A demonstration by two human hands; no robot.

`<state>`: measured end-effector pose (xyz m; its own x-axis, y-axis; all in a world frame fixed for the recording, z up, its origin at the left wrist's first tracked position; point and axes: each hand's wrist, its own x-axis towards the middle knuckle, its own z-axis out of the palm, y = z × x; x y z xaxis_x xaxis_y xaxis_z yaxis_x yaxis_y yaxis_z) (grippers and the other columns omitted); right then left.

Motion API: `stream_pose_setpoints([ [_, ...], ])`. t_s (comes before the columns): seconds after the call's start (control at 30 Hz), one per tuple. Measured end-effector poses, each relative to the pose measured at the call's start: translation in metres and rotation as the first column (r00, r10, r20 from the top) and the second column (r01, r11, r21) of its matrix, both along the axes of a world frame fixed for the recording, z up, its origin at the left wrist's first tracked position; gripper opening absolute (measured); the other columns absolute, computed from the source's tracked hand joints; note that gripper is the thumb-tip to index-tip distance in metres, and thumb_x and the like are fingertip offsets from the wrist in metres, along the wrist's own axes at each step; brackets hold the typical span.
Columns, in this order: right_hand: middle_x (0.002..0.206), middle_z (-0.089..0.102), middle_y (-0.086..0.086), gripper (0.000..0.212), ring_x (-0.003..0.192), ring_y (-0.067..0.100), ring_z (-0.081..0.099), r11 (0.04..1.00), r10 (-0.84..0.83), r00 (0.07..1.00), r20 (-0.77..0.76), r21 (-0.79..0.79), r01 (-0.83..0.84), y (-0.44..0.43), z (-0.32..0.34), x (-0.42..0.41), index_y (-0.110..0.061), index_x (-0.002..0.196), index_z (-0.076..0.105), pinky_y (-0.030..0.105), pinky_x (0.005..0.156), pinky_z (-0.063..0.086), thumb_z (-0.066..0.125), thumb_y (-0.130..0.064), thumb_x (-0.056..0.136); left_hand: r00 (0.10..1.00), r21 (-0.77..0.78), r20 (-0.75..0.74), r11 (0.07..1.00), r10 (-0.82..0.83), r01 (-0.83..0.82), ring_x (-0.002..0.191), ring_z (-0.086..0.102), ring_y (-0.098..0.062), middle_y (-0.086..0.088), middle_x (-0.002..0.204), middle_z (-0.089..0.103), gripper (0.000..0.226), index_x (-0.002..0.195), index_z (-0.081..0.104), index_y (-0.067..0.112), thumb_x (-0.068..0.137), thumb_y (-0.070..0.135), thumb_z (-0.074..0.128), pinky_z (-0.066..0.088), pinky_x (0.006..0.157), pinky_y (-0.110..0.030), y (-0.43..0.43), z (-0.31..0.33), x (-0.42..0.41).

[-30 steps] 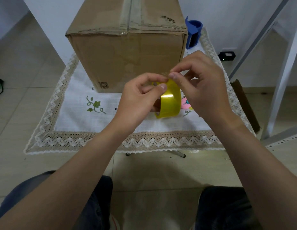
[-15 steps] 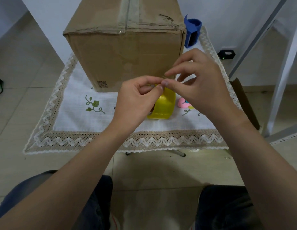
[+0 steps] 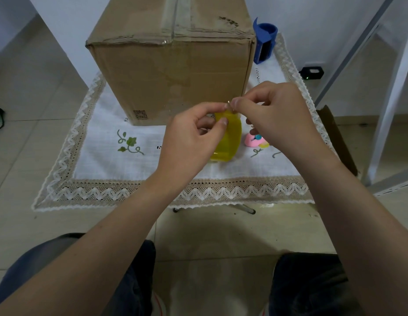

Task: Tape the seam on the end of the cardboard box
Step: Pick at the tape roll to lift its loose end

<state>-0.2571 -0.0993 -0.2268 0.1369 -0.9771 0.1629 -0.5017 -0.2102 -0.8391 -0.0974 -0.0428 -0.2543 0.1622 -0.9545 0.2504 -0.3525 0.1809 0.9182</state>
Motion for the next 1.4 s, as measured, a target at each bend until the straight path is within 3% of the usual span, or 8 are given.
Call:
stream_pose_setpoints([
  [0.1, 0.089, 0.073, 0.005, 0.019, 0.067, 0.037, 0.073, 0.997, -0.026, 1.000, 0.010, 0.069, 0.026, 0.001, 0.004, 0.000, -0.022, 0.071, 0.078, 0.040, 0.050, 0.061, 0.077, -0.032, 0.086, 0.999, -0.014, -0.018, 1.000, -0.027, 0.027, 0.078, 0.075, -0.026, -0.011, 0.071, 0.077, 0.045, 0.129, 0.064, 0.039, 0.094, 0.012, 0.069, 0.062, 0.083, -0.034, 0.002, 0.001, 0.000],
  [0.23, 0.093, 0.072, 0.031, 0.022, 0.071, 0.041, 0.072, 0.995, -0.042, 0.999, -0.017, 0.085, 0.043, 0.005, 0.009, 0.001, -0.024, 0.068, 0.078, 0.022, 0.037, 0.047, 0.074, -0.030, 0.089, 0.999, -0.009, -0.026, 1.000, -0.030, 0.030, 0.066, 0.069, -0.016, -0.005, 0.066, 0.074, 0.034, 0.118, 0.074, 0.033, 0.094, 0.010, 0.069, 0.057, 0.070, -0.029, 0.001, 0.000, 0.001],
  [0.3, 0.095, 0.071, 0.033, 0.023, 0.075, 0.040, 0.070, 0.996, -0.022, 0.999, -0.029, 0.089, 0.024, 0.007, 0.011, 0.002, -0.026, 0.068, 0.077, 0.026, 0.040, 0.054, 0.073, -0.030, 0.091, 0.999, 0.004, -0.029, 1.000, -0.014, 0.014, 0.064, 0.063, -0.010, -0.006, 0.064, 0.070, 0.033, 0.109, 0.078, 0.038, 0.093, 0.010, 0.069, 0.053, 0.067, -0.027, 0.000, -0.001, 0.000],
  [0.53, 0.095, 0.071, -0.014, 0.013, 0.064, 0.007, 0.065, 1.000, -0.002, 0.994, -0.106, 0.007, 0.003, 0.011, 0.010, 0.003, -0.037, 0.083, 0.079, 0.032, 0.064, 0.056, 0.079, -0.050, 0.085, 0.997, 0.027, -0.069, 0.999, 0.030, -0.028, 0.079, 0.072, 0.008, 0.022, 0.080, 0.076, 0.029, 0.111, 0.081, 0.026, 0.094, 0.007, 0.067, 0.051, 0.072, -0.010, -0.001, 0.003, -0.001],
  [0.8, 0.086, 0.073, -0.011, 0.035, 0.064, 0.003, 0.064, 1.000, -0.016, 0.995, -0.097, 0.009, 0.017, 0.008, 0.005, 0.004, -0.032, 0.110, 0.078, 0.037, 0.071, 0.060, 0.081, -0.049, 0.080, 0.992, 0.048, -0.115, 0.998, 0.053, -0.048, 0.098, 0.074, 0.005, 0.013, 0.100, 0.078, 0.026, 0.119, 0.078, 0.018, 0.096, 0.010, 0.071, 0.058, 0.087, -0.015, 0.000, 0.002, -0.001],
  [0.97, 0.080, 0.072, -0.014, 0.011, 0.063, 0.003, 0.064, 0.998, -0.064, 0.983, -0.174, -0.036, 0.058, 0.010, 0.002, 0.004, -0.035, 0.089, 0.075, 0.032, 0.060, 0.056, 0.072, -0.041, 0.081, 0.993, 0.037, -0.088, 0.997, 0.073, -0.070, 0.100, 0.074, 0.006, 0.009, 0.108, 0.079, 0.027, 0.120, 0.078, 0.019, 0.095, 0.009, 0.070, 0.057, 0.086, -0.013, 0.000, 0.004, 0.000],
  [1.13, 0.081, 0.073, -0.010, 0.027, 0.063, 0.010, 0.069, 0.998, -0.061, 0.990, -0.129, -0.019, 0.059, 0.010, 0.003, 0.006, -0.030, 0.080, 0.073, 0.042, 0.068, 0.062, 0.076, -0.058, 0.080, 0.994, 0.035, -0.091, 0.998, 0.054, -0.051, 0.102, 0.074, 0.003, 0.008, 0.108, 0.080, 0.028, 0.122, 0.077, 0.019, 0.095, 0.012, 0.071, 0.059, 0.090, -0.021, 0.001, 0.004, -0.001],
  [1.4, 0.078, 0.074, -0.010, 0.008, 0.060, 0.017, 0.073, 1.000, -0.014, 0.991, -0.135, -0.018, 0.012, 0.007, 0.004, 0.001, -0.029, 0.080, 0.078, 0.045, 0.064, 0.065, 0.076, -0.034, 0.086, 0.996, 0.043, -0.062, 0.997, 0.064, -0.062, 0.103, 0.072, 0.008, 0.010, 0.110, 0.078, 0.028, 0.123, 0.076, 0.020, 0.095, 0.013, 0.072, 0.056, 0.086, -0.012, 0.001, 0.004, 0.000],
])
